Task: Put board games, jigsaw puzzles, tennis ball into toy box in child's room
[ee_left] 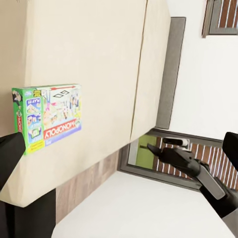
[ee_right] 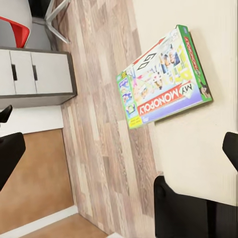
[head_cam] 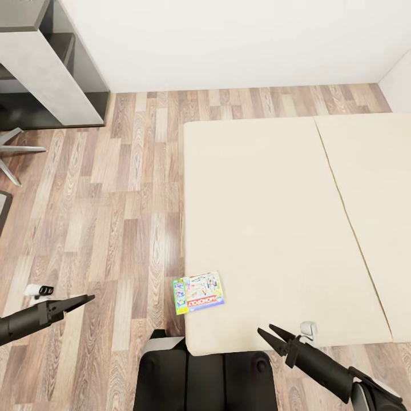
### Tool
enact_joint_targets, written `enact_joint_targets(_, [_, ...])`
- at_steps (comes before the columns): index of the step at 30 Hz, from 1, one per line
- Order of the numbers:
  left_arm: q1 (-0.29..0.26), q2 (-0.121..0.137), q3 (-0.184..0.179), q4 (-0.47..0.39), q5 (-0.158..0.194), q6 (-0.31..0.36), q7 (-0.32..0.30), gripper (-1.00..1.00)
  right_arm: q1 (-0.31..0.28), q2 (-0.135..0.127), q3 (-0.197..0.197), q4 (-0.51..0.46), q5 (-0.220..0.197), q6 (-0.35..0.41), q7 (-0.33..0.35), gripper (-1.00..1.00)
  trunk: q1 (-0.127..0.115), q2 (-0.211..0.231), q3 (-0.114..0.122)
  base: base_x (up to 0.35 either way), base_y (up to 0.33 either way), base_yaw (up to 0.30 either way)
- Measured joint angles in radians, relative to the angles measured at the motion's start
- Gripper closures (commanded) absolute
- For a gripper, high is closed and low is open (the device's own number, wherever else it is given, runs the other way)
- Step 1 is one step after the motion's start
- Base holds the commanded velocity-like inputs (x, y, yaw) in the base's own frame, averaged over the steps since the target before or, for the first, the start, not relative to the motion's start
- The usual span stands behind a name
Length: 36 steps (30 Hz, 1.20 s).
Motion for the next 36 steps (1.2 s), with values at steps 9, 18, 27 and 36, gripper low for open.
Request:
enact_joint_targets(9, [-0.001,0.001,0.005,0.001,0.001,-0.001,0.0,-1.0,0.0,0.0,-0.001,0.006,-0.001,-0.009,-0.006,-1.0,0.0,0.0,0.0,0.0,0.0,0.0])
enact_joint_targets(18, [0.0,0.001,0.005,0.001,0.0,-0.001,0.0,-1.0,0.0,0.0,0.0,0.007,0.001,-0.011,-0.007,-1.0,0.0,0.0,0.001,0.0,0.0,0.0])
enact_joint_targets(27, [0.0,0.001,0.005,0.001,-0.002,-0.001,0.0,-1.0,0.0,0.0,0.0,0.006,0.0,-0.022,-0.008,-1.0,0.0,0.0,0.013,0.0,0.0,0.0])
enact_joint_targets(36, [0.0,0.003,0.005,0.001,-0.001,-0.001,0.0,-1.0,0.0,0.0,0.001,0.006,0.001,-0.03,-0.008,-1.0,0.0,0.0,0.027,0.0,0.0,0.0])
